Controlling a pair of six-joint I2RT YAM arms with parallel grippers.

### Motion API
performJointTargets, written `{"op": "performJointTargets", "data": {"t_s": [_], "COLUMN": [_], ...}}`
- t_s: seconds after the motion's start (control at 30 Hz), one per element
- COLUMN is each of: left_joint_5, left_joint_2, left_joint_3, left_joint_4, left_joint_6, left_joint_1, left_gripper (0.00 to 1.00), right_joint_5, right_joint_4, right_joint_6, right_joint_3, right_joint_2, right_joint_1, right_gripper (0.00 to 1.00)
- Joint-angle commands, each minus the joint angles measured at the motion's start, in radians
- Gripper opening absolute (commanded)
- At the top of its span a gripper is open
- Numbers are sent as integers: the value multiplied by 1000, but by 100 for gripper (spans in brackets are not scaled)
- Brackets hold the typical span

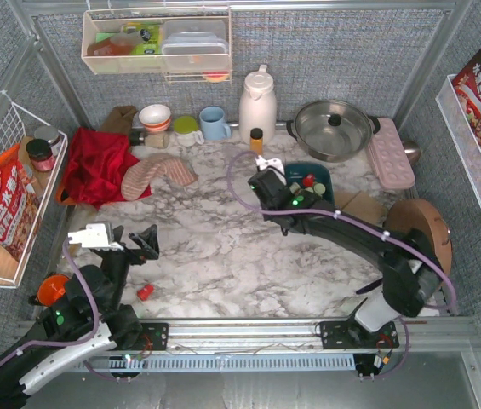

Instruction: Mix the coffee capsules in the storage basket

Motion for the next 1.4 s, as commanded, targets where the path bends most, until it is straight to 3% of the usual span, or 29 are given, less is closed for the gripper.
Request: {"op": "performJointTargets", "data": {"t_s": [0.0,0.17,0.67,0.87,1.13,1.37], "left_joint_5": [-20,-24,-44,-57,-62,-69], "left_joint_2": [0,2,7,10,30,69], "left_joint_3": [-4,-8,-22,-33,-41,-46], "left_joint_4": [35,39,50,69,87,98], "left_joint_6": [3,4,14,29,37,51], "left_joint_1": [2,6,10,18,25,27], "left_gripper": [99,99,99,99,99,99], "right_joint_5": [232,199,-45,-129,-175,-138], "right_joint_4": [153,193,307,275,255,236], "right_joint_6": [-91,-79,-11,-14,-15,-25], "right_joint_3": [-82,-108,9,85,18,-88], "right_joint_2": [-108,-122,236,296,145,-87], "right_joint_1": [-38,-161,-442,-464,-464,-460], "right_gripper": [2,2,4,25,60,70]}}
